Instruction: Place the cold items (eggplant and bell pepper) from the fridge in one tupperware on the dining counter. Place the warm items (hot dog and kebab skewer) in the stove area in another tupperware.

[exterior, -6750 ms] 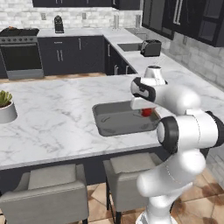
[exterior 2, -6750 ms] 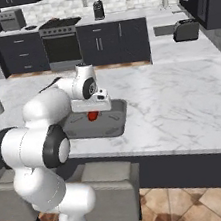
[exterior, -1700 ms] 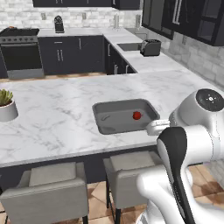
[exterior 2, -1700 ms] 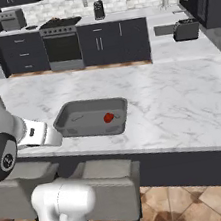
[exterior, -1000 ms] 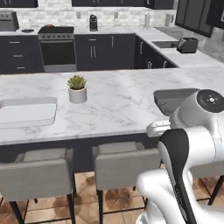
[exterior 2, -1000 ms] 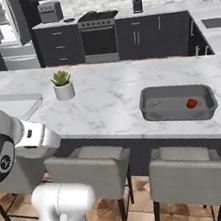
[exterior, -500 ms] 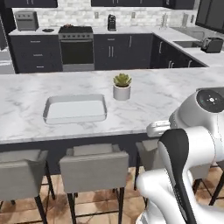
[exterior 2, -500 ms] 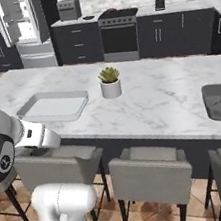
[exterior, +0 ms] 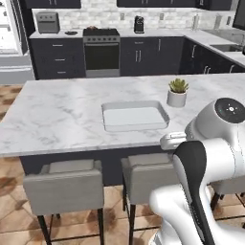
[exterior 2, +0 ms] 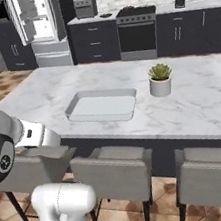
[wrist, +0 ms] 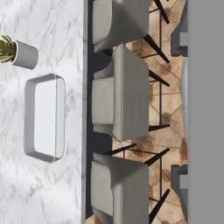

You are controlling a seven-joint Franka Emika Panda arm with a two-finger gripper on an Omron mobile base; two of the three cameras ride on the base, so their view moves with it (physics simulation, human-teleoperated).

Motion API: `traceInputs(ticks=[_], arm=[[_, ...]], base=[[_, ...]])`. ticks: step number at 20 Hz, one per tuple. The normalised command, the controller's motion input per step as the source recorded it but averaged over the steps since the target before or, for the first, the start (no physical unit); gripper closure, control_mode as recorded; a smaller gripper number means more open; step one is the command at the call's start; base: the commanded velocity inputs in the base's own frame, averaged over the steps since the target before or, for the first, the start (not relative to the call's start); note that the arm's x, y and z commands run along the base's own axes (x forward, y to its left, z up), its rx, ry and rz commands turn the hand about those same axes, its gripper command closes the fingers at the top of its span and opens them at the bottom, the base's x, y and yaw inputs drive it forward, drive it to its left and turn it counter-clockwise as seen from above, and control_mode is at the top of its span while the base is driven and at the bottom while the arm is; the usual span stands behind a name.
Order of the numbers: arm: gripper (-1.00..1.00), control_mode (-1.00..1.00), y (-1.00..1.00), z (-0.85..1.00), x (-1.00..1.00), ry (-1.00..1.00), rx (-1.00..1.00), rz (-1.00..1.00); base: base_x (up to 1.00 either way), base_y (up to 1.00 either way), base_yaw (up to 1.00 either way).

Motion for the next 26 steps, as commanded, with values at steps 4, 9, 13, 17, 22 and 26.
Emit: traceInputs(ticks=[4, 9, 13, 17, 22, 26], arm=[[-1.0, 1.0, 0.0, 0.0, 0.0, 0.0, 0.0, 0.0], [-1.0, 1.0, 0.0, 0.0, 0.0, 0.0, 0.0, 0.0], [-1.0, 1.0, 0.0, 0.0, 0.0, 0.0, 0.0, 0.0], [-1.0, 1.0, 0.0, 0.0, 0.0, 0.0, 0.0, 0.0], [-1.0, 1.0, 0.0, 0.0, 0.0, 0.0, 0.0, 0.0], [-1.0, 1.0, 0.0, 0.0, 0.0, 0.0, 0.0, 0.0]], base=[[0.0, 1.0, 0.0], [0.0, 1.0, 0.0], [0.01, 1.0, 0.0], [0.04, 1.0, 0.0], [0.15, 1.0, 0.0], [0.3, 1.0, 0.0]])
